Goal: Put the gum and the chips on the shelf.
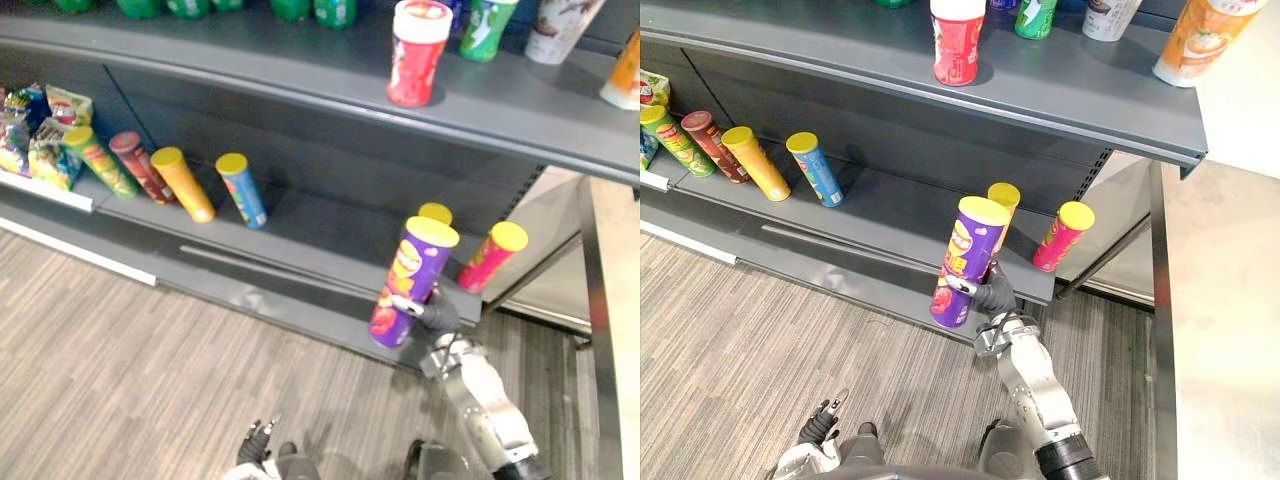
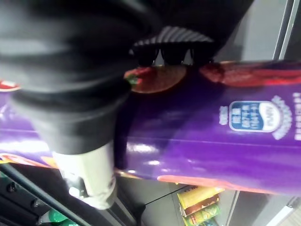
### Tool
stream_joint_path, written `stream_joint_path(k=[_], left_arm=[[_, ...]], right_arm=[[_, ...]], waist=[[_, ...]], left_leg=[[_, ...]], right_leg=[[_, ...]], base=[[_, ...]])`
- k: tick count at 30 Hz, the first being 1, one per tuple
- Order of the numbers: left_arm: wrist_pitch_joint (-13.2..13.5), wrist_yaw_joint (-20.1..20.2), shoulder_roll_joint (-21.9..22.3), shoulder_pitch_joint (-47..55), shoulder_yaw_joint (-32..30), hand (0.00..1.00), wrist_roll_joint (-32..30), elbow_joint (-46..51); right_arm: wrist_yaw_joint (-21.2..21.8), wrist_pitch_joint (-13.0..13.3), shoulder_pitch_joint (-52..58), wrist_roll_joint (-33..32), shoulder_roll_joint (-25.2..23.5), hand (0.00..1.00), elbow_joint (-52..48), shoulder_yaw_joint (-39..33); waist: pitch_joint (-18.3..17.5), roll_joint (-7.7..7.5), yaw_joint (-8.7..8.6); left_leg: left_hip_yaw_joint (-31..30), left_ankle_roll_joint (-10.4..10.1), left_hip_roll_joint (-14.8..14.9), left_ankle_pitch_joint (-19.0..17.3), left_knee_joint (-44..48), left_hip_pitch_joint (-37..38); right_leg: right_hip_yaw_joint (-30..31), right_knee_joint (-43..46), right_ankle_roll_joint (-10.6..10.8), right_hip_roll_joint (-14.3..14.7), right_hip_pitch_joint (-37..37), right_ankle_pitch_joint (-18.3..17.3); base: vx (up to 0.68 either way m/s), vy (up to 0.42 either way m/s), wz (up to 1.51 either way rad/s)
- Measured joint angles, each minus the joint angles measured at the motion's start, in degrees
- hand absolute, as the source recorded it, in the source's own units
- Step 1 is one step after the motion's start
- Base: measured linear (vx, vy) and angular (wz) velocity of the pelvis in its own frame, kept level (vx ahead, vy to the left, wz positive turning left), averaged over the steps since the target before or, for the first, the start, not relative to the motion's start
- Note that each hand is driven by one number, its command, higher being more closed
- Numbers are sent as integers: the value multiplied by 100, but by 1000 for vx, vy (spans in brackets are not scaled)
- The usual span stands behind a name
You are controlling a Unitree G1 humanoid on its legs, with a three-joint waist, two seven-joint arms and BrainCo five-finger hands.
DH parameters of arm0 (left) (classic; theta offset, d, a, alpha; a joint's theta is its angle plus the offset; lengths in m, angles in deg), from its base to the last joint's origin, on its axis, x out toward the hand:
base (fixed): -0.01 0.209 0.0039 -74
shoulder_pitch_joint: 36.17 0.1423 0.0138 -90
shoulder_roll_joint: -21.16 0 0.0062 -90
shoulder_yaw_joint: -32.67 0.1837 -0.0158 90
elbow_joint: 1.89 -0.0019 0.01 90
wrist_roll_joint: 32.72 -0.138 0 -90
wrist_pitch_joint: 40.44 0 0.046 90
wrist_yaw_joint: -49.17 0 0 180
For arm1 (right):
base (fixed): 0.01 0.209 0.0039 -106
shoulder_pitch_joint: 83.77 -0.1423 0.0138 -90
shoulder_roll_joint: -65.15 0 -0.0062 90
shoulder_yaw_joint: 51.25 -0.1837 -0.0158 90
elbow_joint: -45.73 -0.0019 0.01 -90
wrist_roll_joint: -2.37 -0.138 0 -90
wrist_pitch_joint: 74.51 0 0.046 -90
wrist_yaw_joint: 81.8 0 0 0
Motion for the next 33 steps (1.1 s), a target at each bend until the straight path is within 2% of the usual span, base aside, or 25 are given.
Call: stream_joint_path(k=[1,2,4,5,6,7,8,9,10,11,14,16,20,24,29,33], left_arm=[[7,-1,-3,-4,-75,0,17,1],[10,-8,-4,12,-131,0,42,2],[42,-25,3,41,-356,0,46,-16],[43,-24,-3,32,-386,0,44,-36],[39,-27,-32,-29,-447,0,39,-102],[32,-26,-54,-45,-515,0,39,-125],[-1,-26,-55,-39,-554,0,21,-180],[-15,-27,-41,-7,-555,0,13,-222],[-15,-36,-3,64,-604,0,-11,-357],[-21,-56,-7,76,-644,0,-31,-422],[-84,-51,-131,164,-661,0,-94,-418],[-100,-47,-121,198,-669,0,-96,-417],[-93,19,-112,208,-658,0,-312,-390],[-101,91,-111,225,-657,0,-317,-405],[-94,147,-112,245,-589,0,-319,-397],[-86,158,-134,157,-441,0,-316,-384]], right_arm=[[4,0,-1,-11,-50,100,13,151],[4,0,-1,-30,-61,100,24,221],[27,1,2,-113,-61,100,38,395],[40,1,5,-139,-72,100,39,392],[77,11,8,-212,-117,100,38,348],[83,15,10,-234,-118,100,42,345],[82,50,2,-234,-115,100,53,254],[88,57,17,-233,-103,100,59,216],[94,56,21,-224,-94,100,97,144],[85,51,51,-224,-107,100,125,95],[107,39,195,-217,-153,100,124,46],[114,40,253,-216,-173,100,124,82],[158,33,306,-157,-171,100,125,173],[175,32,287,-138,-163,100,183,197],[150,31,-519,74,-184,100,1048,424],[-83,31,-1850,186,-348,100,2314,426]], waist=[[39,-27,0],[55,-9,4],[91,67,50],[90,55,75],[91,-7,57],[129,-122,58],[78,-34,41],[86,-46,5],[44,146,-3],[58,116,-14],[47,-81,-13],[37,-70,-15],[-87,-22,-37],[-155,-16,-27],[-149,11,-4],[-92,51,284]], left_leg=[[-41,19,37,-10,698,-233],[-80,39,106,3,1079,-357],[-566,185,203,280,2139,-747],[-579,210,219,388,2210,-779],[-491,318,265,623,2232,-854],[-375,401,312,422,2088,-852],[-112,399,287,97,1222,-647],[-20,411,263,171,770,-518],[68,266,308,116,268,-273],[98,174,285,48,88,-175],[277,167,136,48,-231,10],[434,167,69,60,-436,223],[588,224,-92,277,-903,378],[570,219,-109,471,-1155,392],[401,190,-91,742,-1486,410],[85,223,-101,823,-1335,-112]], right_leg=[[67,-184,68,35,205,-151],[82,-190,37,80,274,-169],[131,-194,-49,251,513,-275],[146,-222,-61,243,536,-282],[121,-354,-72,236,638,-282],[108,-462,-103,228,673,-235],[82,-513,-81,249,673,-192],[79,-506,-39,290,643,-169],[120,-443,-24,401,604,-176],[152,-424,-18,410,579,-176],[292,-638,118,350,607,-26],[388,-865,191,326,736,88],[455,-1381,275,270,824,395],[364,-1567,275,303,867,511],[183,-1609,247,362,869,586],[13,-1396,222,337,511,602]], base=[[-3,-57,-12],[-15,-90,-17],[-7,-73,-23],[57,-18,-2],[66,-7,13],[70,-2,17],[49,-2,8],[75,55,-11],[103,90,-14],[104,102,-18],[75,79,-13],[66,84,-26],[21,75,-12],[-6,-2,8],[-68,-28,16],[-113,1,28]])
